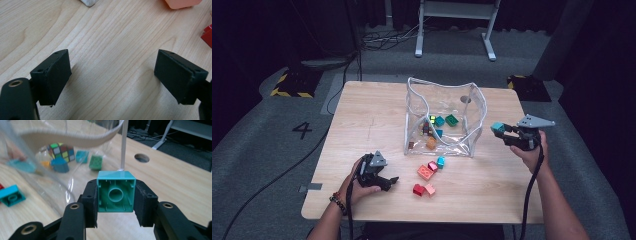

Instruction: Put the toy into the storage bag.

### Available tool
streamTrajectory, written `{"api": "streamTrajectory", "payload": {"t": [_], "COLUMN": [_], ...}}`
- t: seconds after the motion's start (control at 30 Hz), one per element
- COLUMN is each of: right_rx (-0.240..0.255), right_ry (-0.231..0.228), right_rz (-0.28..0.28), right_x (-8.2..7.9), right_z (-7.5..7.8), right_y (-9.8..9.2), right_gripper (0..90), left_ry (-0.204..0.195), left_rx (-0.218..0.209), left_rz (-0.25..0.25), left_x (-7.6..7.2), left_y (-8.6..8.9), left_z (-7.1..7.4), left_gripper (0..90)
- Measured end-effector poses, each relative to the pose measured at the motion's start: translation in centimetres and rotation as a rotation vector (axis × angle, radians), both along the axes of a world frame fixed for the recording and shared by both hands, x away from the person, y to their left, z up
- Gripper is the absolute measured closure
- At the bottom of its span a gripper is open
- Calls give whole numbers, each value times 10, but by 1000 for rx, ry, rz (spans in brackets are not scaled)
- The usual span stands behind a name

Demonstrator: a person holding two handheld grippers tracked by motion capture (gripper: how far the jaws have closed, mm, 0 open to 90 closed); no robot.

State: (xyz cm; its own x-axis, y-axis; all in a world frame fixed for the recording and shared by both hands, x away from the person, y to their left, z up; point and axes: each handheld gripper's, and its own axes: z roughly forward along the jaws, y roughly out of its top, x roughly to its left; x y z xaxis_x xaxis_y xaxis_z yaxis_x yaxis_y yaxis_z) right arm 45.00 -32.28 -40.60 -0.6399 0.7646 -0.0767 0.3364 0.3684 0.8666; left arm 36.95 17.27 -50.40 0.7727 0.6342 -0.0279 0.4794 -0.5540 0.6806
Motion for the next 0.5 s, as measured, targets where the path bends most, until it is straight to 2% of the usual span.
{"api": "streamTrajectory", "payload": {"t": [0.27, 0.3, 0.37, 0.5], "right_rx": [19, 27, 20, 36], "right_ry": [-17, -19, -23, -37], "right_rz": [-36, -35, -31, -18], "right_x": [22, 24, 28, 35], "right_z": [27, 30, 36, 52], "right_y": [1, 2, 3, 5], "right_gripper": [591, 591, 591, 591], "left_ry": [-2, 6, 5, 0], "left_rx": [3, -5, -4, 0], "left_rz": [1, 1, 1, 1], "left_x": [0, 0, 0, 0], "left_y": [0, 0, 0, 0], "left_z": [0, 0, 0, 0], "left_gripper": [141, 141, 141, 141]}}
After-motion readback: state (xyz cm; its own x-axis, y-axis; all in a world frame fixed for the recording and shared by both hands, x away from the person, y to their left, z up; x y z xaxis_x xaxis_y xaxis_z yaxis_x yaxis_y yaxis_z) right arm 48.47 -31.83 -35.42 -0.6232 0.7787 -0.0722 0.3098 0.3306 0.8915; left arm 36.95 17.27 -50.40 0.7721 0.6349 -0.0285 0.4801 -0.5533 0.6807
